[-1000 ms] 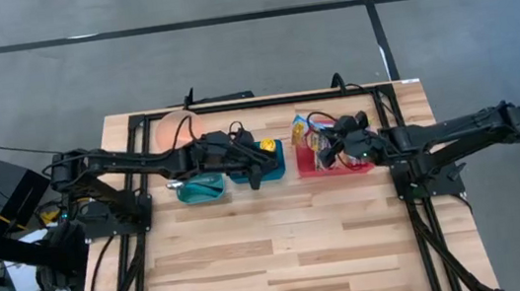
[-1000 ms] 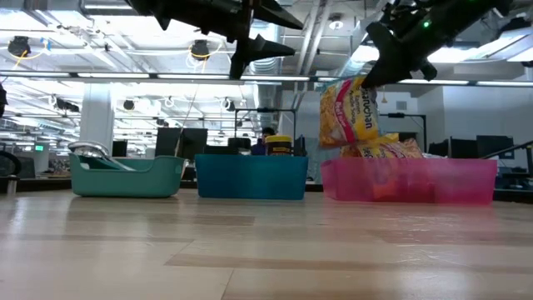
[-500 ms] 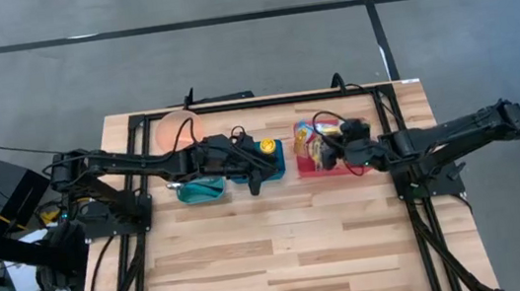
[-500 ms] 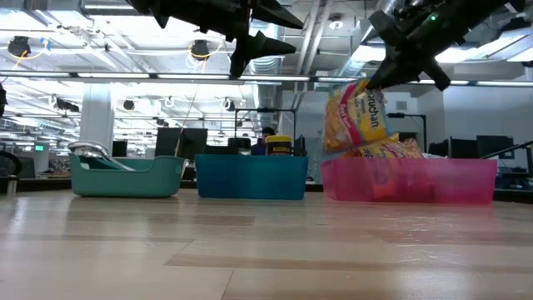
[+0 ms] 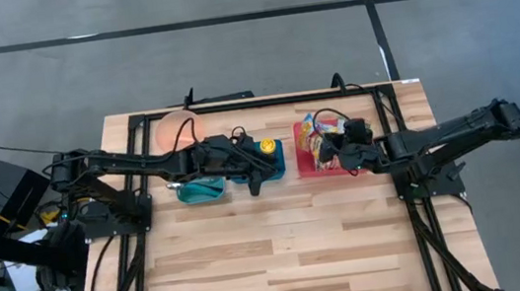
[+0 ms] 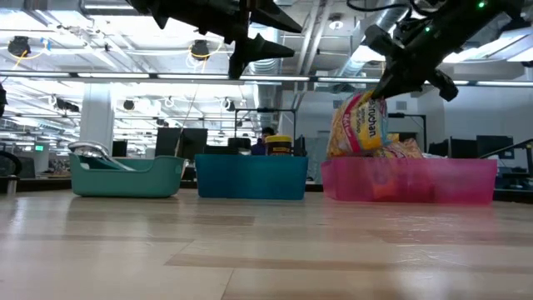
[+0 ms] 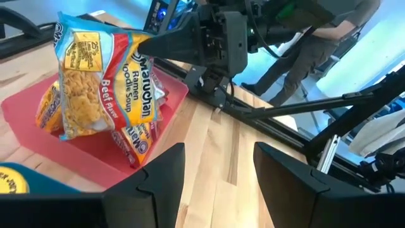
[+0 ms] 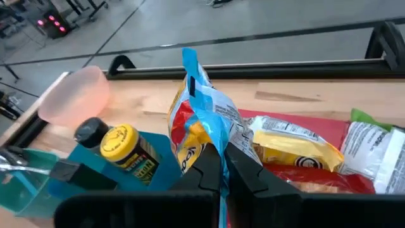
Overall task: Pick & Place Food Item
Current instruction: Put the light blue noodle pack into the pink bin
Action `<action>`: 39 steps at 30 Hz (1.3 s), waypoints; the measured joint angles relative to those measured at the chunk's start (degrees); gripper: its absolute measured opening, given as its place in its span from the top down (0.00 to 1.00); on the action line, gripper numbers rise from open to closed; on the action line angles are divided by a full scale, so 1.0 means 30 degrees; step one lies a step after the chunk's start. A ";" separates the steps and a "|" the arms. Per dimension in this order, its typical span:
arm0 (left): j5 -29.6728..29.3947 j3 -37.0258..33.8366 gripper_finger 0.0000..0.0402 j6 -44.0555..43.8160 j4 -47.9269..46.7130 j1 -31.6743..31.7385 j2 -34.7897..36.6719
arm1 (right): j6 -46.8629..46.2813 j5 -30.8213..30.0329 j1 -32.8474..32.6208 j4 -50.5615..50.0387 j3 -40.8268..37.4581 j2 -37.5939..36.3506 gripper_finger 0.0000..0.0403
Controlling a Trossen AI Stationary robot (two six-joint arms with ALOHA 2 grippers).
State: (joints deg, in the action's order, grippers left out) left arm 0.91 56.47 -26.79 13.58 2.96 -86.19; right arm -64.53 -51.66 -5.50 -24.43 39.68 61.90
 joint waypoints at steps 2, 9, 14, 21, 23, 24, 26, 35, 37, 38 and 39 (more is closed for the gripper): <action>-0.0004 0.0000 0.55 0.0000 -0.0245 0.0000 0.0000 | -0.0009 -0.0172 0.0002 0.0333 0.0000 0.0413 1.00; 0.0000 0.0000 0.55 -0.0007 -0.0618 0.0000 0.0000 | 0.0092 -0.0510 -0.0040 0.0367 0.0000 0.0762 1.00; -0.0004 0.0000 0.55 -0.0007 -0.0697 0.0000 0.0000 | 0.0464 -0.0449 -0.0647 0.0211 0.0000 0.0762 1.00; -0.0005 0.0000 0.55 -0.0007 -0.0690 0.0000 0.0000 | -0.0405 -0.0421 -0.1363 -0.0862 0.0000 0.0757 1.00; -0.0007 0.0000 0.55 -0.0007 -0.0690 0.0000 0.0000 | -0.0668 -0.0423 -0.1465 -0.1172 0.0000 0.0762 1.00; 0.0000 0.0000 0.55 -0.0012 -0.0690 0.0000 0.0000 | -0.0665 -0.0423 -0.1497 -0.1196 0.0000 0.0760 1.00; -0.0007 0.0000 0.55 -0.0015 -0.0690 0.0000 0.0000 | -0.0648 -0.0423 -0.1569 -0.1129 0.0000 0.0759 1.00; -0.0001 0.0000 0.55 -0.0022 -0.0684 0.0000 0.0000 | -0.0344 -0.0233 -0.2167 -0.1149 0.0000 0.0755 1.00; 0.0000 0.0000 0.55 -0.0022 -0.0683 0.0000 0.0000 | -0.0344 0.0060 -0.2301 -0.1137 0.0000 0.0757 1.00; 0.0000 0.0000 0.55 -0.0022 -0.0696 0.0000 0.0000 | -0.0352 0.0271 -0.2319 -0.1139 0.0000 0.0755 1.00; 0.0000 0.0000 0.55 -0.0022 -0.0708 0.0000 0.0000 | -0.0373 0.0332 -0.2323 -0.1139 0.0000 0.0759 1.00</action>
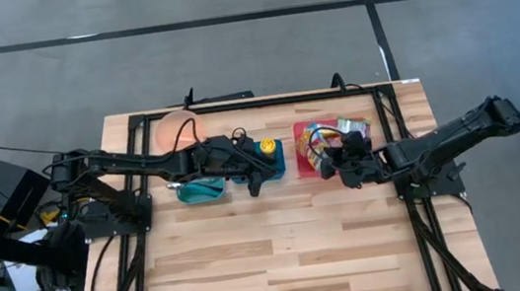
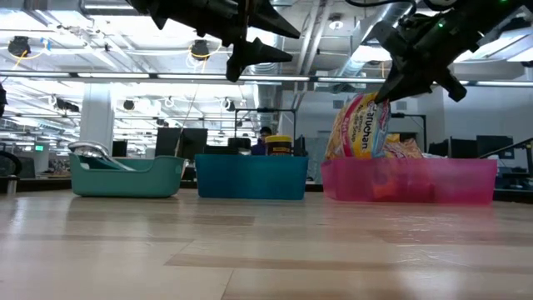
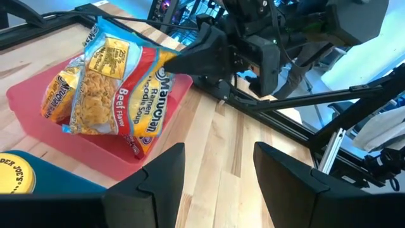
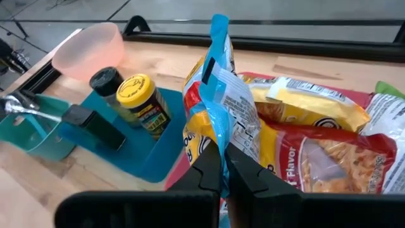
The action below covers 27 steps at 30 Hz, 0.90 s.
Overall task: Pick & Place Food Item
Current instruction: Put the light blue noodle pack into the pink bin
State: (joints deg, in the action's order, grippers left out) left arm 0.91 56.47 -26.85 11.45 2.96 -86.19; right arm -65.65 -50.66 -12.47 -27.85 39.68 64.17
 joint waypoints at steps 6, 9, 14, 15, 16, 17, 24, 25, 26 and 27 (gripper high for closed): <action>-0.0002 0.0000 0.55 -0.0015 -0.0365 -0.0076 0.0000 | -0.0163 -0.0644 -0.0116 -0.0023 0.0000 0.0001 1.00; 0.0000 0.0000 0.55 -0.0015 -0.0432 -0.0138 0.0000 | 0.0028 -0.0467 -0.0240 -0.0124 0.0000 -0.0004 1.00; -0.0007 0.0002 0.55 -0.0015 -0.0501 -0.0220 0.0000 | 0.0070 -0.0234 -0.0347 -0.0198 0.0000 0.0213 1.00; -0.0003 0.0000 0.55 -0.0015 -0.0586 -0.0255 0.0000 | 0.0048 -0.0304 -0.0434 -0.0216 -0.0001 0.0363 1.00; -0.0006 0.0000 0.55 -0.0015 -0.0723 -0.0256 0.0000 | -0.0055 -0.0443 -0.0522 -0.0265 -0.0014 0.0459 1.00; -0.0003 0.0000 0.55 -0.0015 -0.0819 -0.0264 0.0000 | -0.0162 -0.0831 -0.0611 -0.0070 -0.0015 0.0611 1.00; -0.0007 0.0000 0.55 -0.0007 -0.0988 -0.0478 0.0000 | -0.0379 -0.2132 -0.0004 0.1239 -0.0001 0.2373 1.00; 0.0000 0.0000 0.55 -0.0007 -0.0984 -0.0481 0.0000 | -0.0062 -0.2165 0.0142 0.1715 -0.0007 0.2656 1.00; 0.0000 0.0000 0.55 -0.0007 -0.0981 -0.0505 0.0000 | 0.0358 -0.2353 0.0256 0.2385 0.0000 0.2935 1.00; -0.0002 0.0002 0.55 -0.0007 -0.0988 -0.0550 0.0000 | 0.0752 -0.2610 0.0291 0.2851 -0.0007 0.3172 1.00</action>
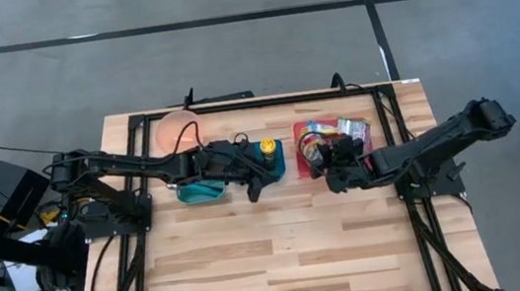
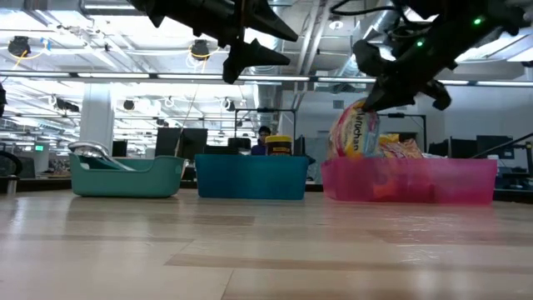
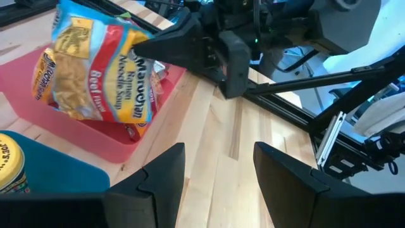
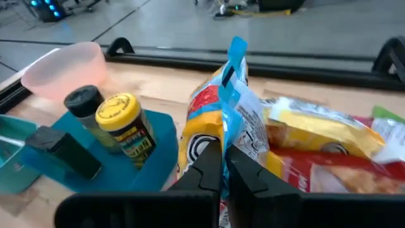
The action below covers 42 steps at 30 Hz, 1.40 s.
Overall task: Pick & Place Food Item
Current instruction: Put the light blue noodle pack into the pink bin
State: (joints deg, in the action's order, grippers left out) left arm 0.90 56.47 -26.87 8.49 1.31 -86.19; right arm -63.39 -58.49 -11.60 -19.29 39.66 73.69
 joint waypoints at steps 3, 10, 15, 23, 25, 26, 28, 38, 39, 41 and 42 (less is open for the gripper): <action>0.0002 0.0005 0.55 0.0000 0.0000 -0.0070 0.0000 | 0.1122 -0.0101 0.0009 0.1713 0.0007 0.0621 1.00; -0.0001 -0.0001 0.55 0.0007 -0.0058 -0.0113 0.0000 | 0.1856 -0.0117 0.1032 0.2660 0.0007 0.1399 1.00; -0.0002 0.0001 0.55 0.0007 -0.0071 -0.0113 0.0000 | 0.2330 0.0100 0.1428 0.2628 0.0000 0.1472 1.00; -0.0005 0.0005 0.55 0.0007 -0.0145 -0.0113 0.0000 | 0.4240 0.0742 0.2153 0.4310 0.0000 0.1472 1.00; -0.0005 0.0005 0.55 0.0007 -0.0138 -0.0113 0.0000 | 0.4731 0.1102 0.2464 0.4566 0.0000 0.1472 1.00; -0.0005 0.0005 0.55 0.0007 -0.0138 -0.0113 0.0000 | 0.4790 0.1134 0.2560 0.4584 0.0000 0.1472 1.00; -0.0005 0.0000 0.55 0.0007 -0.0159 -0.0113 0.0000 | 0.4826 0.1439 0.2585 0.4584 0.0000 0.1472 1.00; -0.0005 0.0005 0.55 0.0007 -0.0291 -0.0113 0.0000 | 0.5006 0.2418 0.2907 0.5923 0.0034 0.3660 1.00; -0.0005 0.0005 0.55 0.0007 -0.0292 -0.0113 0.0000 | 0.5170 0.2450 0.2902 0.6298 0.0002 0.4010 1.00; -0.0005 0.0005 0.55 0.0007 -0.0348 -0.0113 0.0000 | 0.5488 0.2526 0.2900 0.7180 -0.0005 0.4469 1.00; -0.0005 0.0005 0.55 0.0007 -0.0355 -0.0113 0.0000 | 0.5677 0.2523 0.2901 0.7531 0.0014 0.4596 1.00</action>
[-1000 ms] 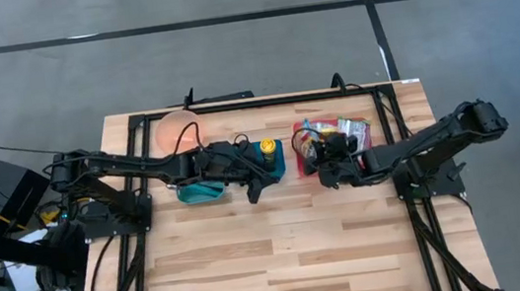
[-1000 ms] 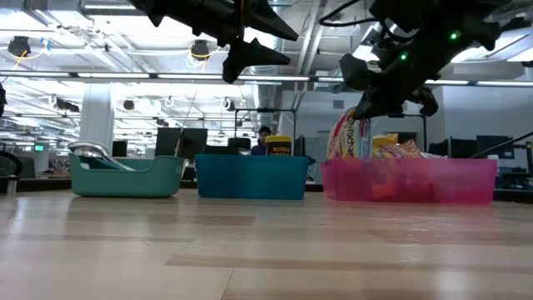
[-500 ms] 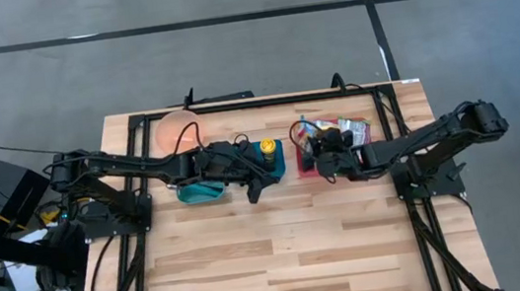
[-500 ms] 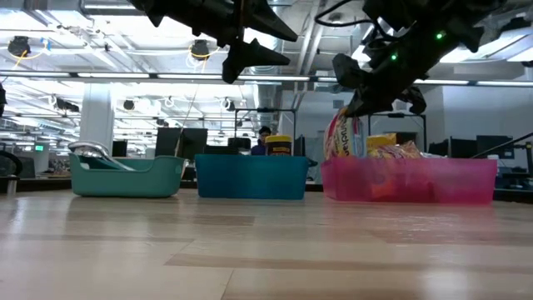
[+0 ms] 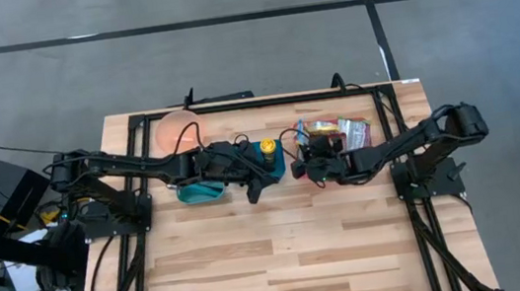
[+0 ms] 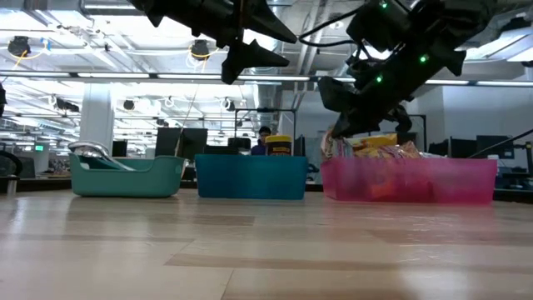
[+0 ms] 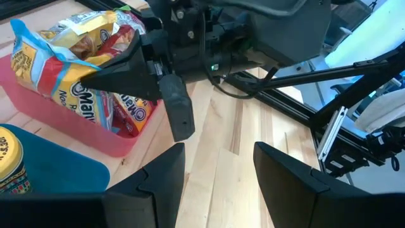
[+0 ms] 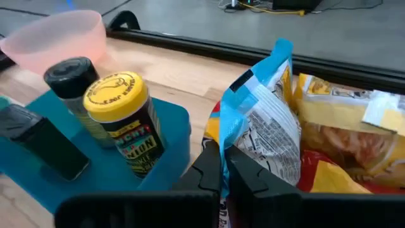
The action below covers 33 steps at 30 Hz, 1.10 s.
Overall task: Pick & Place Food Item
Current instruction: Put the light blue noodle pack into the pink bin
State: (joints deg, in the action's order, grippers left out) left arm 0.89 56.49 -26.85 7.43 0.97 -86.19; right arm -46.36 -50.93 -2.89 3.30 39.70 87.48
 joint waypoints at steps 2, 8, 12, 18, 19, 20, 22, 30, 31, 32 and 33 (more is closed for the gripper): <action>0.0000 0.0000 0.55 0.0002 -0.0002 0.0000 0.0000 | 0.0092 -0.0011 0.0006 0.0030 -0.0015 -0.0012 1.00; 0.0000 0.0000 0.55 0.0001 -0.0045 0.0000 0.0000 | 0.0127 0.0039 -0.0030 -0.0629 -0.0007 -0.0493 1.00; 0.0000 0.0000 0.55 0.0007 -0.0053 0.0000 0.0000 | 0.0114 0.0516 -0.0023 -0.0950 -0.0007 -0.0596 0.97; 0.0000 0.0000 0.55 0.0002 -0.0057 0.0000 0.0000 | 0.0160 0.0719 -0.0023 -0.0981 -0.0007 -0.0596 0.87; 0.0000 0.0000 0.55 0.0005 -0.0053 0.0000 0.0000 | 0.0254 0.0773 -0.0023 -0.1022 -0.0007 -0.0596 0.85; 0.0000 0.0000 0.55 0.0005 -0.0058 0.0000 0.0000 | 0.0384 0.0877 -0.0023 -0.1098 -0.0007 -0.0596 0.83; 0.0000 0.0000 0.55 0.0004 -0.0060 0.0000 0.0000 | 0.0398 0.1031 -0.0023 -0.1306 -0.0007 -0.0596 0.79; -0.0152 0.0000 0.55 0.0011 -0.0760 0.0001 0.0000 | 0.0449 0.1074 -0.0164 -0.3509 -0.0007 -0.2062 0.67; -0.0186 0.0000 0.55 0.0015 -0.0818 0.0007 0.0000 | 0.0449 0.1080 -0.0240 -0.3817 -0.0007 -0.2409 0.65; -0.0231 0.0000 0.55 0.0015 -0.0861 0.0007 0.0000 | 0.0447 0.1097 -0.0301 -0.4156 -0.0007 -0.2784 0.64; -0.0281 0.0000 0.55 0.0015 -0.0859 0.0007 0.0000 | 0.0446 0.1215 -0.0381 -0.4517 -0.0007 -0.3132 0.63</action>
State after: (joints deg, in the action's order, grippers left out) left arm 0.04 56.49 -26.81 4.85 0.99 -86.19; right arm -45.02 -47.28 -4.04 -10.25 39.68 78.08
